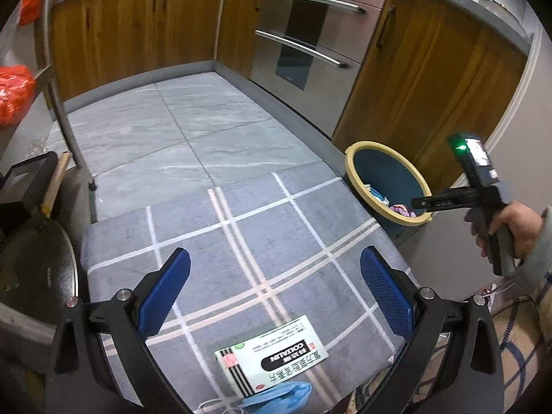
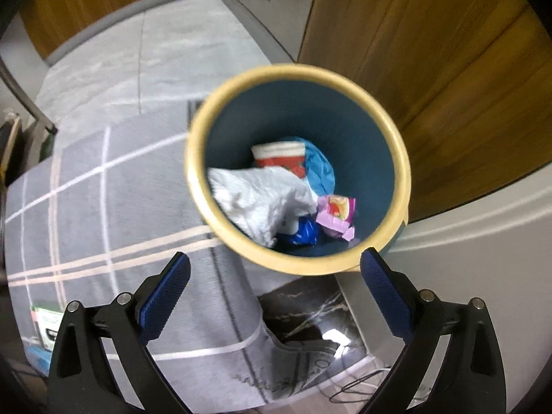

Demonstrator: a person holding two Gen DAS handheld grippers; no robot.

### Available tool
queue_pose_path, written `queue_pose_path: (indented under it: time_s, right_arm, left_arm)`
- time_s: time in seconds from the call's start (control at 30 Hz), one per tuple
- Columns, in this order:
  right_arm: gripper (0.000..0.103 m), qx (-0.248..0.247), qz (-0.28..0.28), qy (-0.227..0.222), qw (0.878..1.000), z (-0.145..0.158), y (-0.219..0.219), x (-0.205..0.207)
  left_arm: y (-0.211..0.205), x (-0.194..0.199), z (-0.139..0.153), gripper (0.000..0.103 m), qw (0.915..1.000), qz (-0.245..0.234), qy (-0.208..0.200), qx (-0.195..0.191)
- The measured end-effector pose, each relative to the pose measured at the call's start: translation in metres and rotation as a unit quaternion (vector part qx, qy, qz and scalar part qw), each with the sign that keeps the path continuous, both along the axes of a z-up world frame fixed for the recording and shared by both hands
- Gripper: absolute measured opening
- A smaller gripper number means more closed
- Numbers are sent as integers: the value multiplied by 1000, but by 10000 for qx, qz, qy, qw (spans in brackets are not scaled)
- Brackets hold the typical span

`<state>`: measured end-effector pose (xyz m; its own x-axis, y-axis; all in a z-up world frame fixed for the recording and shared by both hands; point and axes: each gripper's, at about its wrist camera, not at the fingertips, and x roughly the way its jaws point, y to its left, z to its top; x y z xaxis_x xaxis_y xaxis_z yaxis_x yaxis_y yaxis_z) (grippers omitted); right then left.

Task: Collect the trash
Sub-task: 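Move both tools back over the medicine box and blue mask, then grasp the blue mask with the left tool while the right tool grasps the COLTALIN box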

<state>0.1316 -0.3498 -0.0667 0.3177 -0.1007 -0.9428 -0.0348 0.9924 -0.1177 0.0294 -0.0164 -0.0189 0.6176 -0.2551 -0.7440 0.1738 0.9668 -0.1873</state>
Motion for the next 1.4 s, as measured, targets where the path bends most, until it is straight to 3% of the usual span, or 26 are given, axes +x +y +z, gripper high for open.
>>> queue_pose_path:
  time_s: [0.23,0.43,0.67,0.73,0.8,1.0,1.2,1.27,1.37,1.4]
  right_arm:
    - [98,281,235,-651,9972,39,42,-44]
    - [98,661,675,-837,9920,48,93,-76]
    - [98,844,654,-539,9928,37,117,-90]
    - [98,914,601,-524,9926,37,120,-93]
    - [98,954,568,-499,9926,35,124,-95]
    - [98,1096,630,-462,9909,37,143,-104]
    - [98,927,943,-533,9898,38,162,-112]
    - [98,899,955,-518,9900,37,163,-112]
    - [98,855,936,-478,9908,34,161,-111]
    - [98,845,931,-465,9910,33,160,-111]
  left_arm:
    - [14,-13,-8,97,9994,221,34,278]
    - [20,-25,-16,97,9979,348,98,529]
    - [3,-49,-38,97,9954,-181,293,898]
    - [-3,-56,-51,97,9948,-436,508,773]
    - [-9,-60,-63,95,9917,-604,647,938]
    - [-18,-72,-86,71,9833,-1055,1005,1087]
    - [-20,-78,-112,49,9724,-1266,1522,1231]
    - [-20,-77,-116,23,9710,-1261,1617,1228]
    - [-19,-73,-117,7,9713,-1268,1673,1118]
    - [-19,-73,-116,6,9719,-1275,1640,1109]
